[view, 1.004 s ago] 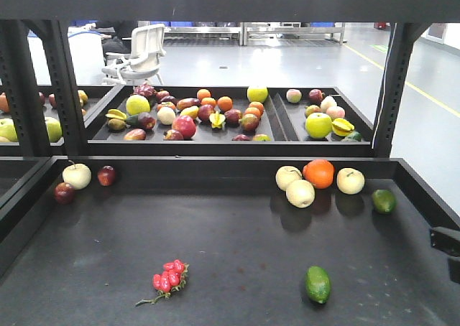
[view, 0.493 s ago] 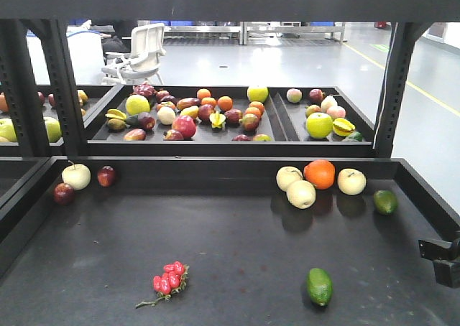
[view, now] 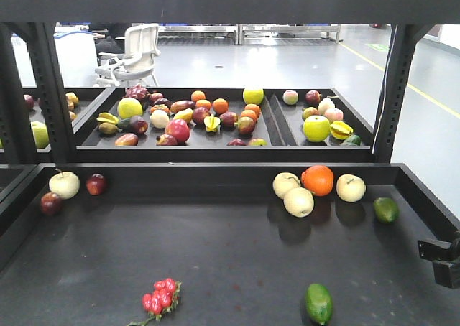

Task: Pick snacks and fruit into basket
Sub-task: 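Move closer to the table, bringing both open grippers over the tray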

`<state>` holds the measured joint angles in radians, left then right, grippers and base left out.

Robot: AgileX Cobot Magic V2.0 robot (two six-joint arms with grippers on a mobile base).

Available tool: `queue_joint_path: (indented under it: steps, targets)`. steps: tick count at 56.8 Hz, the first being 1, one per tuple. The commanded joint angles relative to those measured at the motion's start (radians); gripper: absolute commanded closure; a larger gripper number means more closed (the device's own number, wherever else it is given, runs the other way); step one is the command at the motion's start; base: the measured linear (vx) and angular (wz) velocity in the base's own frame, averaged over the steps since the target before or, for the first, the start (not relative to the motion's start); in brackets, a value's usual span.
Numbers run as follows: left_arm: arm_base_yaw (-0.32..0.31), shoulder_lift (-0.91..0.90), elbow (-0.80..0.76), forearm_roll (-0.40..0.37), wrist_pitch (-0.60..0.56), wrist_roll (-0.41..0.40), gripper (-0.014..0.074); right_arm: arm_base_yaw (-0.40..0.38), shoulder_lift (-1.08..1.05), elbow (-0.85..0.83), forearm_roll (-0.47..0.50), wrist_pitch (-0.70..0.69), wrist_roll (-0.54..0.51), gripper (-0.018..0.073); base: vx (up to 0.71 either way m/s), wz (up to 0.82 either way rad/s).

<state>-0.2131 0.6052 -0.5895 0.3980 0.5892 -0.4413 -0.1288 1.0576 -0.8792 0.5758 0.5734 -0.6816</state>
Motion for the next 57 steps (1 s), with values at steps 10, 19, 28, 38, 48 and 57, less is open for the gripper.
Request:
queue_joint_path:
  steps: [10,19,28,38,48,57]
  targets:
    - [-0.005,0.008,-0.031,0.016,-0.072,-0.004,0.0101,-0.004,-0.014,-0.033,0.023,-0.058,-0.004,0.0163,0.13,-0.03]
    - [-0.005,0.007,-0.031,0.016,-0.069,-0.004,0.0101,-0.004,-0.013,-0.033,0.021,-0.051,-0.004,0.0163,0.12,-0.10]
    - [-0.005,-0.011,-0.031,0.018,-0.043,-0.004,0.0101,-0.003,-0.046,-0.033,0.027,0.001,-0.004,0.0163,0.13,-0.09]
    - [-0.005,-0.013,-0.031,0.018,-0.042,-0.004,0.0101,-0.003,-0.046,-0.033,0.026,0.019,-0.004,0.0163,0.10,0.02]
    - [-0.005,-0.013,-0.031,0.018,-0.042,-0.004,0.0101,-0.003,-0.046,-0.033,0.027,0.025,-0.004,0.0163,0.10,0.04]
    - [-0.005,-0.013,-0.031,0.018,-0.042,-0.004,0.0101,-0.003,-0.046,-0.033,0.027,0.025,-0.004,0.0163,0.12,0.04]
